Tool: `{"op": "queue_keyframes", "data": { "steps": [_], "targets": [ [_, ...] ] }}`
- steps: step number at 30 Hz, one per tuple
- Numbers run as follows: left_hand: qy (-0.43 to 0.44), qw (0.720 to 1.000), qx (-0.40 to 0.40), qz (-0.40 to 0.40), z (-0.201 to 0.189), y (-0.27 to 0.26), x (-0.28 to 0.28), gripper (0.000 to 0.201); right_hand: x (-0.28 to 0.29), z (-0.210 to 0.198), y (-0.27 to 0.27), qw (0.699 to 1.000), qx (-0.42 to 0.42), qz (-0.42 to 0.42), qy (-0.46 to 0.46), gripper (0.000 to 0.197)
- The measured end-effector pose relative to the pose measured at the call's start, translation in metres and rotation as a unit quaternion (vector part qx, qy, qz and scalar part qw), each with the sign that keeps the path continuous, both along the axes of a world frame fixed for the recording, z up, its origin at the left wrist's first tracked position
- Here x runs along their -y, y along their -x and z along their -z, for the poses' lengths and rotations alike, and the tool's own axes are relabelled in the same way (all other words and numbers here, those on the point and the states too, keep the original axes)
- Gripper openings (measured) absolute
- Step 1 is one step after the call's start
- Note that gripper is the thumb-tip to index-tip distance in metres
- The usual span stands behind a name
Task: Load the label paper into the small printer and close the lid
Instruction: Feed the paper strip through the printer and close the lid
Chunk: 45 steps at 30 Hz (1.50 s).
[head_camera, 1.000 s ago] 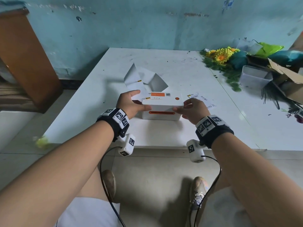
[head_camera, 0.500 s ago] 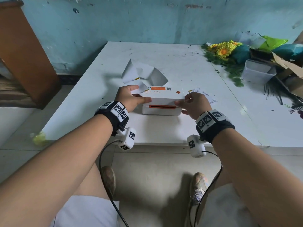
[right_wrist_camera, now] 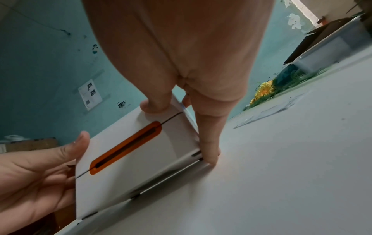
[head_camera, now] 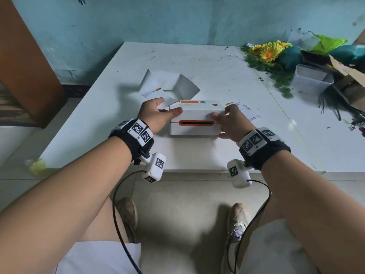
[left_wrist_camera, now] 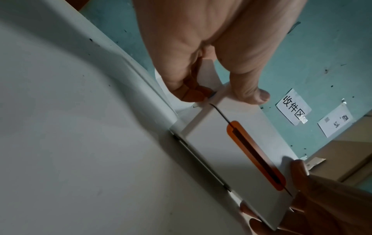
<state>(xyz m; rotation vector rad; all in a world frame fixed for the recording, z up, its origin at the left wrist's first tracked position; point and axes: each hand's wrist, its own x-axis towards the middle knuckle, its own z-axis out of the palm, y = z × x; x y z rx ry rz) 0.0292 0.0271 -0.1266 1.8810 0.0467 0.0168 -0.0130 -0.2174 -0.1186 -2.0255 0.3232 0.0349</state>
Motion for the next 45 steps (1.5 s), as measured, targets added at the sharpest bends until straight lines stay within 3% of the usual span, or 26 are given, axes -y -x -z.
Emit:
{"op": "queue_keyframes", "data": {
  "steps": [2, 5, 7, 10, 16, 20, 23, 28, 31, 36, 41, 45],
  "targets": [
    [0.000, 1.000, 0.002, -0.005, 0.001, 0.002, 0.001, 0.103, -0.002, 0.002, 0.000, 1.000, -0.001, 0.003, -0.004, 0.047],
    [0.002, 1.000, 0.012, -0.022, -0.001, 0.004, 0.002, 0.087, -0.006, 0.004, 0.002, 1.000, 0.003, 0.015, 0.010, 0.064],
    [0.018, 0.999, 0.015, -0.035, -0.004, 0.006, 0.003, 0.103, -0.009, 0.007, 0.002, 0.999, 0.017, 0.023, 0.015, 0.067],
    [0.032, 0.998, 0.009, -0.048, -0.007, 0.006, 0.000, 0.129, -0.008, 0.013, 0.002, 0.998, 0.039, 0.027, 0.046, 0.045],
    [0.036, 0.998, 0.003, -0.044, -0.008, 0.007, -0.002, 0.135, -0.009, 0.016, 0.002, 0.995, 0.085, 0.023, 0.052, 0.036],
    [0.020, 0.999, 0.000, -0.044, -0.007, 0.010, 0.001, 0.107, -0.008, 0.012, 0.003, 0.990, 0.104, 0.006, 0.095, 0.031],
    [0.030, 0.998, -0.006, -0.046, -0.007, 0.010, 0.003, 0.108, -0.006, 0.010, 0.003, 0.990, 0.087, 0.000, 0.113, 0.032],
    [0.033, 0.999, -0.014, -0.034, -0.005, 0.005, 0.003, 0.091, -0.005, 0.009, 0.003, 0.991, 0.057, 0.009, 0.119, 0.034],
    [0.023, 0.999, -0.012, -0.032, -0.007, 0.006, 0.003, 0.093, -0.002, 0.015, 0.003, 0.994, 0.050, 0.009, 0.098, 0.037],
    [0.025, 0.999, -0.023, -0.021, -0.009, 0.006, 0.000, 0.117, 0.000, 0.016, 0.007, 0.995, 0.056, 0.005, 0.083, 0.037],
    [0.062, 0.996, -0.055, -0.010, -0.008, 0.002, 0.004, 0.094, -0.005, 0.008, 0.006, 0.999, 0.038, 0.031, -0.005, 0.047],
    [0.086, 0.993, -0.074, -0.017, -0.010, 0.000, 0.006, 0.099, -0.007, 0.006, 0.004, 0.998, 0.025, 0.036, -0.054, 0.055]
  ]
}}
